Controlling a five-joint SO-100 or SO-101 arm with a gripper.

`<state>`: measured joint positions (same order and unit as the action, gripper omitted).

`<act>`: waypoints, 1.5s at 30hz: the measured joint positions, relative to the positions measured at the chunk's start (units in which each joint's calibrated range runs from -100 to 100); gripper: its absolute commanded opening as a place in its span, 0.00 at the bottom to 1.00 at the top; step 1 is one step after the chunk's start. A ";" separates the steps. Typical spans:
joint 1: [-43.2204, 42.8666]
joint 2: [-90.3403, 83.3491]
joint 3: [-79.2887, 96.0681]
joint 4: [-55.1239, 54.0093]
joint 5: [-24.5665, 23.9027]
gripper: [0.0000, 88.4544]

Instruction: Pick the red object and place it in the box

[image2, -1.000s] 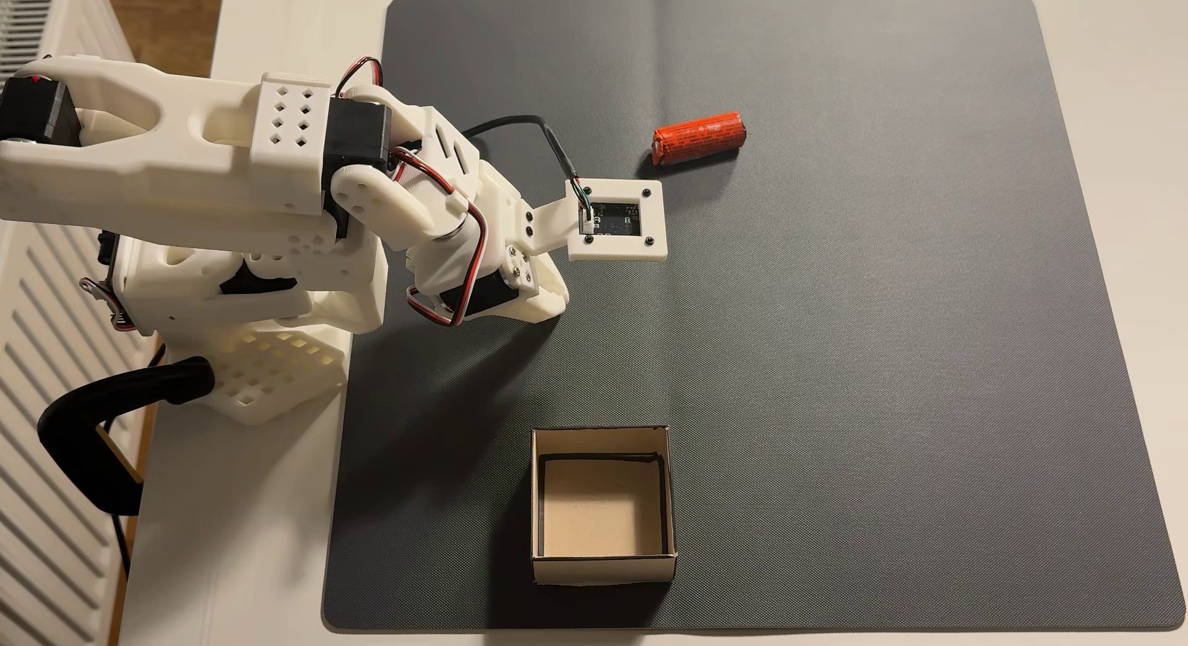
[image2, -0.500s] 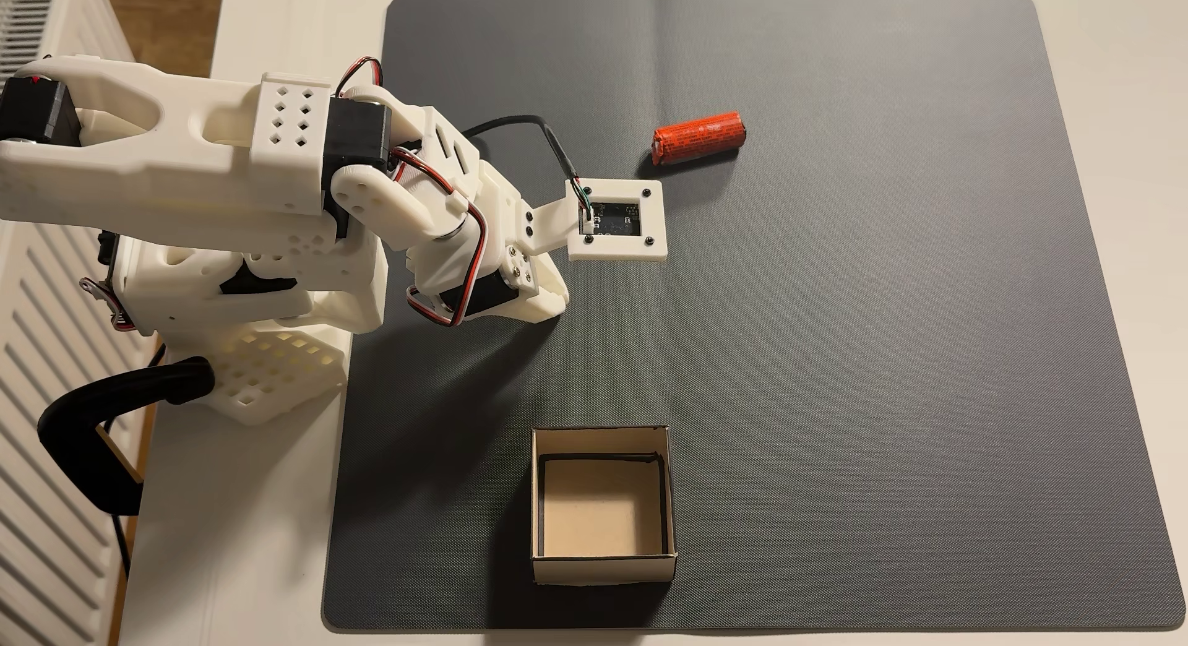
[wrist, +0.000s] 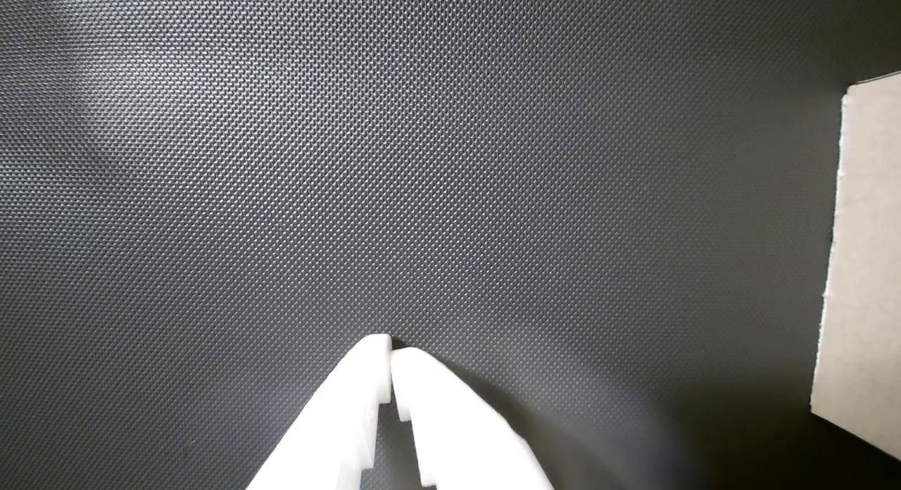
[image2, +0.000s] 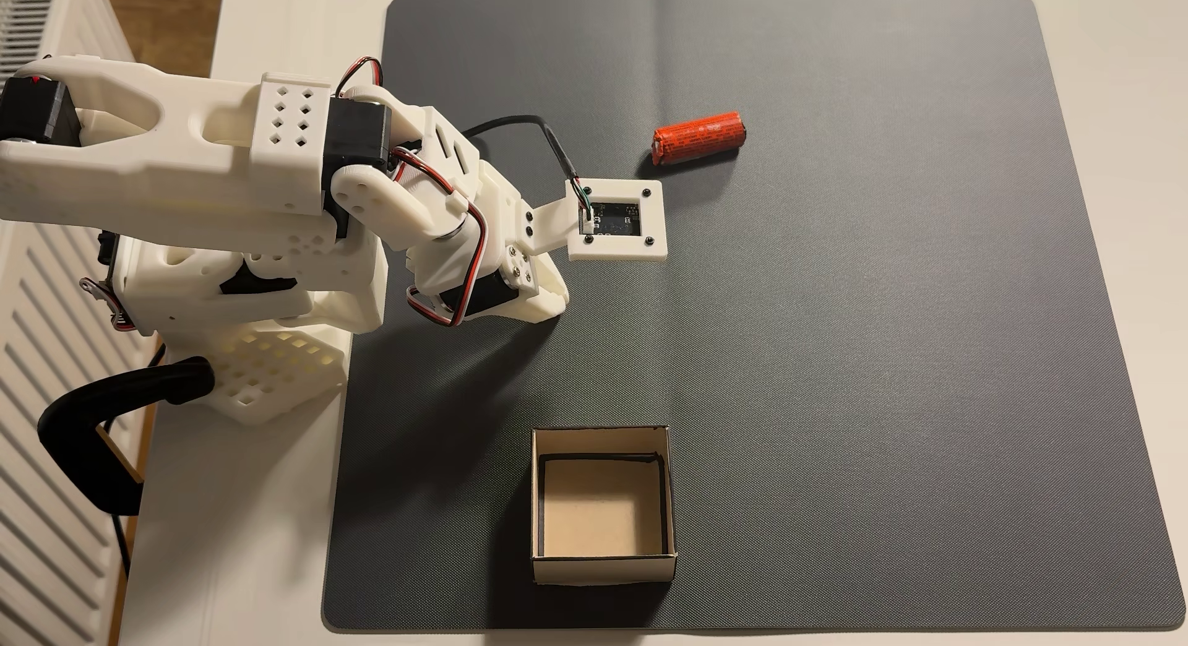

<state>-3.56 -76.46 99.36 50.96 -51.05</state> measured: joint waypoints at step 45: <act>-25.69 11.21 -9.95 -33.83 -4.70 0.02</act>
<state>-29.25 -65.24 89.42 17.13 -55.75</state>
